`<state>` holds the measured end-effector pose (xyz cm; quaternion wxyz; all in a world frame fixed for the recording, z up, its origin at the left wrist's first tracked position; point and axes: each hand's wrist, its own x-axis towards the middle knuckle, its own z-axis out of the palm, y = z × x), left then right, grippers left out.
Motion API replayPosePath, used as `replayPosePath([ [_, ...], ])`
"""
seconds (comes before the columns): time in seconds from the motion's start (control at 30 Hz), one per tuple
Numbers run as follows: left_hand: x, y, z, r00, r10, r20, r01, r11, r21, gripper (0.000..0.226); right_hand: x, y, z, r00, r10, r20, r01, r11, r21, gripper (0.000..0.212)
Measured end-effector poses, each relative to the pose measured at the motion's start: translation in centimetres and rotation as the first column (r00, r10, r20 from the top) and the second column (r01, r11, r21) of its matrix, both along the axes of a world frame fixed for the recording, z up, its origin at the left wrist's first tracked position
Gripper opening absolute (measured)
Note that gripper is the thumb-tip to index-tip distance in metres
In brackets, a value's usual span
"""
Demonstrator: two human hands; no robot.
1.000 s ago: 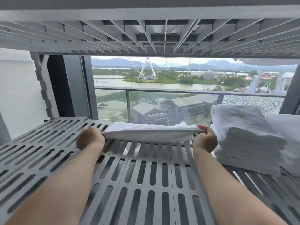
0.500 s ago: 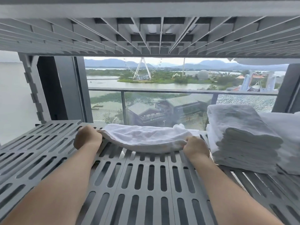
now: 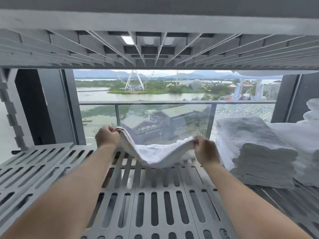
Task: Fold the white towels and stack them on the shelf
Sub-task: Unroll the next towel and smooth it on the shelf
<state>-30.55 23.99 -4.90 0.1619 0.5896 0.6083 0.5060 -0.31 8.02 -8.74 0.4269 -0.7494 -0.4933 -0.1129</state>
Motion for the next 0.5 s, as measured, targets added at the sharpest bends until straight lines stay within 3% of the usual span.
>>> replayPosePath([
  [0.07, -1.1, 0.5, 0.9, 0.983, 0.136, 0.127, -0.156, 0.974, 0.162, 0.003, 0.7, 0.1, 0.9, 0.973, -0.172, -0.155, 0.210, 0.938, 0.277, 0.012],
  [0.1, -1.6, 0.4, 0.8, 0.979, 0.161, 0.129, -0.185, 0.961, 0.205, 0.004, 0.5, 0.3, 1.0, 0.970, -0.190, -0.152, 0.226, 0.935, 0.272, 0.012],
  [0.2, -2.5, -0.2, -1.2, 0.982, 0.159, -0.102, -0.149, 0.984, 0.103, 0.006, -0.8, 0.7, -0.9, 0.989, -0.149, -0.010, 0.150, 0.988, 0.035, 0.019],
  [0.27, -3.5, -0.6, -2.4, 0.944, 0.177, -0.280, -0.181, 0.983, 0.010, 0.011, -1.1, 0.2, -2.2, 0.979, -0.190, 0.079, 0.197, 0.976, -0.093, 0.026],
  [0.37, -5.8, -0.8, -3.1, 0.887, 0.216, -0.407, -0.234, 0.972, 0.006, 0.018, -0.9, -0.9, -2.9, 0.936, -0.279, 0.215, 0.331, 0.906, -0.263, 0.029],
  [0.5, -8.0, -1.2, -4.5, 0.808, 0.148, -0.570, -0.216, 0.975, -0.053, 0.020, -0.7, -2.8, -3.2, 0.851, -0.307, 0.425, 0.453, 0.839, -0.301, 0.028],
])
